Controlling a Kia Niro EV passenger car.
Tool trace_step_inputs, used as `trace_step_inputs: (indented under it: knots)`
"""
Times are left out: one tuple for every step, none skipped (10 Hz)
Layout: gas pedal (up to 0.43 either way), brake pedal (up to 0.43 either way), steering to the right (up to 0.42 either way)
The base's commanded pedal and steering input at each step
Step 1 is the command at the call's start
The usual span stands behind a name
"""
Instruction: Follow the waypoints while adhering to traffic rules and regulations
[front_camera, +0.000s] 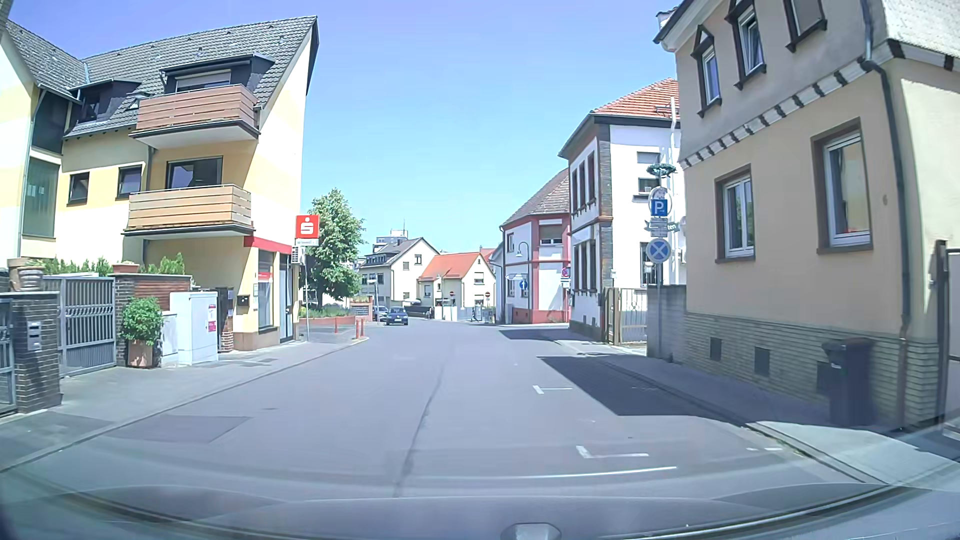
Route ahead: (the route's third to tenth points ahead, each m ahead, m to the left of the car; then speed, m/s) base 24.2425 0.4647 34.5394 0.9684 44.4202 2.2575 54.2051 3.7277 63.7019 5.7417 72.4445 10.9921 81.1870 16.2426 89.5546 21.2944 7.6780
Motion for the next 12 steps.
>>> trace_step_inputs:
  knots:
    - [0.0,0.0,-0.015]
    - [0.0,0.0,-0.013]
    - [0.0,0.0,-0.011]
    - [0.0,0.006,-0.01]
    - [0.0,0.006,-0.008]
    - [0.0,0.006,-0.008]
    - [0.0,0.006,-0.006]
    - [0.0,0.0,-0.004]
    - [0.0,0.0,-0.005]
    - [0.0,0.0,-0.005]
    - [0.0,0.006,-0.005]
    - [0.0,0.0,-0.004]
